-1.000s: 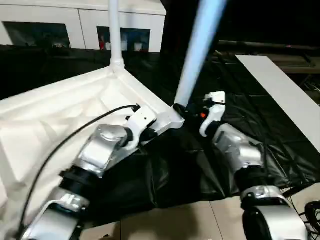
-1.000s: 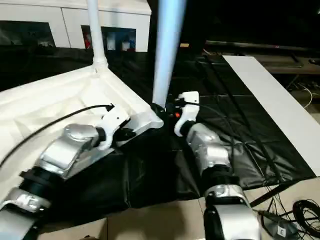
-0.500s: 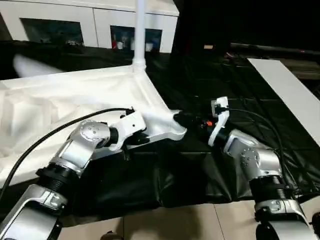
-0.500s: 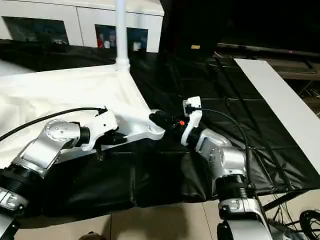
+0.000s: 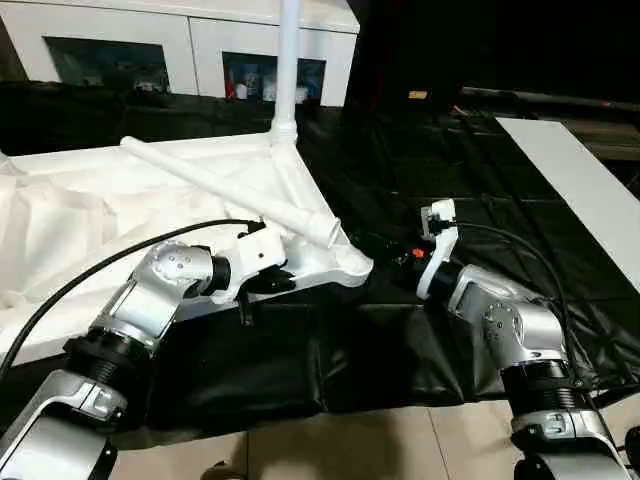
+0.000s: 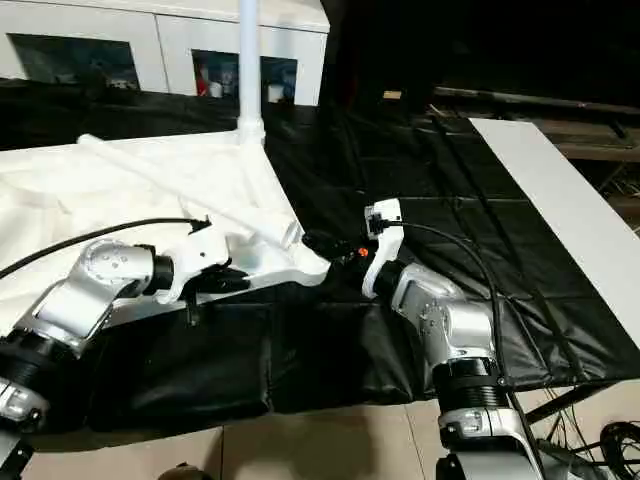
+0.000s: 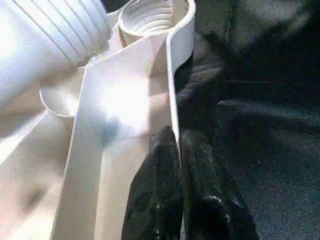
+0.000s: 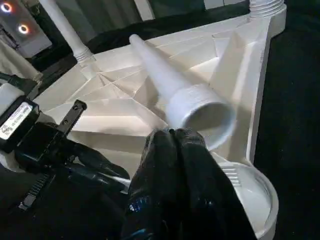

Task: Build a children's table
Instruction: Insert table leg to table base

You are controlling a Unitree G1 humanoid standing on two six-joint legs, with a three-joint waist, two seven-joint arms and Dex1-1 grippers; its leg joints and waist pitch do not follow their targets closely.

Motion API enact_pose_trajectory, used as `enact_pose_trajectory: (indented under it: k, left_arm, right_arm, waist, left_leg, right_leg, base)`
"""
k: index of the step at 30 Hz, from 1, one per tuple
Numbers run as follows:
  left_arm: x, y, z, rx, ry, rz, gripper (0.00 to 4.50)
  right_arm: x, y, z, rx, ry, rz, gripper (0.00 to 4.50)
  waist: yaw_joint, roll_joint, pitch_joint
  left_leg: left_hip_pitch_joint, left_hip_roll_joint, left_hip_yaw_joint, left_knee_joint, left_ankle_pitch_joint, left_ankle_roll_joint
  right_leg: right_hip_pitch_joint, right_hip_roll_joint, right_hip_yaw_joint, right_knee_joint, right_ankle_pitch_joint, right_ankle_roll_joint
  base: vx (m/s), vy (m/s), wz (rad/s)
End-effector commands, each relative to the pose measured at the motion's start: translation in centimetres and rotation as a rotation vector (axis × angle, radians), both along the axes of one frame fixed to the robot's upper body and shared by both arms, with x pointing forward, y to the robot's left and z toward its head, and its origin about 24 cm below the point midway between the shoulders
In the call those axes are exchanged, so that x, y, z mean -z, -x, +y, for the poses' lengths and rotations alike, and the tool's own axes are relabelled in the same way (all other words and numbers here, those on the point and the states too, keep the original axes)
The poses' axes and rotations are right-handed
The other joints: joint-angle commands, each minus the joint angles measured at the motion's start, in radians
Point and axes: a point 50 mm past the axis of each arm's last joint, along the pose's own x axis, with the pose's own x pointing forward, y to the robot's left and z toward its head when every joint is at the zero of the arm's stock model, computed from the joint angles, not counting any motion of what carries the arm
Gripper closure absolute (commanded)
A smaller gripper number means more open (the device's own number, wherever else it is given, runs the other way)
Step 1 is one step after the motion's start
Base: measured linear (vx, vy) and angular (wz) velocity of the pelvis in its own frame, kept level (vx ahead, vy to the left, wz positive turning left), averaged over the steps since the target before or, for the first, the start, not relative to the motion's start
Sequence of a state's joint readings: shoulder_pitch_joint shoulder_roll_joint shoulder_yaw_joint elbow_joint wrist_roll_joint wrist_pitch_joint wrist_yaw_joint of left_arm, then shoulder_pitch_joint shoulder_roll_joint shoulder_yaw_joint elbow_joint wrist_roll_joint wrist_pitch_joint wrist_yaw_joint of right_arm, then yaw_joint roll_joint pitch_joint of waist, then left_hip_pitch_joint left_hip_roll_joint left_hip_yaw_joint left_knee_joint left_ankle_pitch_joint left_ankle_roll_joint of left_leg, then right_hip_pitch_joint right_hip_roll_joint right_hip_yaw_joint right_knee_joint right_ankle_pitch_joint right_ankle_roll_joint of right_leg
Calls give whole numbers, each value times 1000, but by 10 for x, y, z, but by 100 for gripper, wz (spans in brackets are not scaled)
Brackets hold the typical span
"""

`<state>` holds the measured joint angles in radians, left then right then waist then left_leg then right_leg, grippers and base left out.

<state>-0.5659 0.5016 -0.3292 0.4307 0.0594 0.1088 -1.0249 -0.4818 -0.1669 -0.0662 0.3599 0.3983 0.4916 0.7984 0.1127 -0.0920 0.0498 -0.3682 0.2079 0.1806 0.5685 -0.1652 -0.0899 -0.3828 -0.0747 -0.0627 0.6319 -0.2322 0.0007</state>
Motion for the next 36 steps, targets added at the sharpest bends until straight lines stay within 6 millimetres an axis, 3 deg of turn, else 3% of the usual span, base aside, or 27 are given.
enact_pose_trajectory:
  k: [1,8,11,14,15,16,20,25,29,32,34,36]
  left_arm:
    - [-7,4,-8,77,26,-11,422]
    - [-17,16,0,163,62,22,380]
    - [-22,17,3,165,90,15,346]
    - [-27,18,6,152,103,3,346]
    - [-30,17,8,136,118,-5,334]
    - [-31,17,8,130,123,-8,309]
    - [-34,17,13,89,130,-16,282]
    - [-35,10,25,-149,153,-23,246]
    - [-37,1,31,-417,293,-23,217]
    - [-35,1,34,-558,358,-9,192]
    - [-32,5,32,-613,375,14,171]
    - [-28,10,27,-630,372,31,161]
  right_arm:
    - [-3,0,-4,29,37,-12,450]
    - [-5,0,-6,45,60,-32,450]
    - [-10,1,-5,24,50,-54,450]
    - [-19,1,-2,-2,18,-77,450]
    - [-23,0,-1,-16,5,-88,450]
    - [-25,-1,0,-21,4,-94,450]
    - [-33,-10,5,-6,37,-116,411]
    - [-36,-33,20,35,172,-67,368]
    - [-35,-47,31,41,253,-82,335]
    - [-33,-52,42,16,252,-87,324]
    - [-31,-56,50,-1,227,-93,291]
    - [-30,-59,57,5,228,-123,287]
  waist:
    - [-1,20,-67]
    - [-2,24,-68]
    - [-4,19,-64]
    - [-4,19,-62]
    - [-5,14,-61]
    - [-5,17,-62]
    - [-7,19,-62]
    - [-20,23,-59]
    - [-26,23,-61]
    - [-24,14,-63]
    - [-26,17,-65]
    - [-23,12,-64]
  left_leg:
    - [23,27,-3,-54,-66,-2]
    - [24,25,-1,-53,-60,-7]
    - [22,26,-2,-57,-90,-12]
    - [23,27,-2,-58,-125,-19]
    - [23,28,-2,-59,-129,-19]
    - [22,28,-3,-59,-129,-19]
    - [23,26,-2,-57,-122,-24]
    - [22,24,-3,-58,-171,-52]
    - [19,25,-4,-56,-164,-60]
    - [14,26,-6,-54,-136,-44]
    - [13,27,-5,-50,-120,-25]
    - [11,25,-4,-49,-101,-8]
  right_leg:
    - [46,-63,46,-49,151,-228]
    - [45,-60,46,-46,179,-238]
    - [46,-61,46,-50,135,-228]
    - [45,-63,47,-54,71,-218]
    - [44,-63,48,-55,54,-213]
    - [44,-64,48,-54,48,-213]
    - [41,-61,48,-52,48,-211]
    - [39,-62,51,-57,-32,-208]
    - [38,-61,48,-52,-11,-231]
    - [43,-60,47,-50,27,-229]
    - [43,-63,47,-47,62,-247]
    - [44,-60,47,-47,76,-247]
  base:
    - [0,0,0]
    - [0,0,0]
    - [0,0,0]
    - [0,0,0]
    - [0,0,0]
    - [0,0,0]
    - [0,0,0]
    - [0,0,0]
    - [0,0,0]
    - [0,0,0]
    - [0,0,0]
    - [0,0,0]
